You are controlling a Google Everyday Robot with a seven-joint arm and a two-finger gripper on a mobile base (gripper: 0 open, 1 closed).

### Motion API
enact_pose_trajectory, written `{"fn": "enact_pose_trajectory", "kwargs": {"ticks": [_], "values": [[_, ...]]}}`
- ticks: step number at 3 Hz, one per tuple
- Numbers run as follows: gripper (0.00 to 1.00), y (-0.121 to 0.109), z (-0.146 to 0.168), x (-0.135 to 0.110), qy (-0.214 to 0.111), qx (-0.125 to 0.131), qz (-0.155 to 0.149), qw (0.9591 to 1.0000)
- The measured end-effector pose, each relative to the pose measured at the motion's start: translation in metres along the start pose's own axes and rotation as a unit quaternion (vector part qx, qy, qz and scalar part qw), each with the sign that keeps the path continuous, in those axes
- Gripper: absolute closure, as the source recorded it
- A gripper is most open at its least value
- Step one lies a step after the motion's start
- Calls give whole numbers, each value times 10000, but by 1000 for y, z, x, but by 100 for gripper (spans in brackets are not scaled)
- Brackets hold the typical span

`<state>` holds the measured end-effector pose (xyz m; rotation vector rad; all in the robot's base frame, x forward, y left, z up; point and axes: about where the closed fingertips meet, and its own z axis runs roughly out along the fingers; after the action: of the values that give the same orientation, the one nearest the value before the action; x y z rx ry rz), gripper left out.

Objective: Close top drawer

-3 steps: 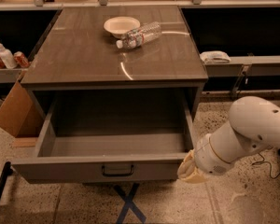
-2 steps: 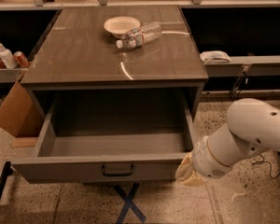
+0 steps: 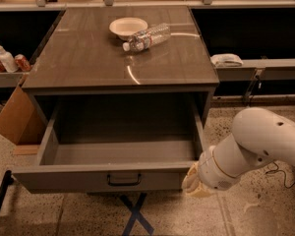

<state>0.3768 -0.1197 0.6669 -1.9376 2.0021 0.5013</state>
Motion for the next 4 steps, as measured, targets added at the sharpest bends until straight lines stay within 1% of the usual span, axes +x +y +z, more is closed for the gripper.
{"fn": "enact_pose_trajectory", "kwargs": {"ticks": [1, 2, 3, 4], "values": [[100, -18, 9, 3, 76, 134, -4, 9999], [100, -18, 9, 3, 76, 134, -4, 9999], [100, -24, 13, 6, 110, 190, 31, 9998], [100, -37, 17, 14, 119, 319, 59, 9994]]}}
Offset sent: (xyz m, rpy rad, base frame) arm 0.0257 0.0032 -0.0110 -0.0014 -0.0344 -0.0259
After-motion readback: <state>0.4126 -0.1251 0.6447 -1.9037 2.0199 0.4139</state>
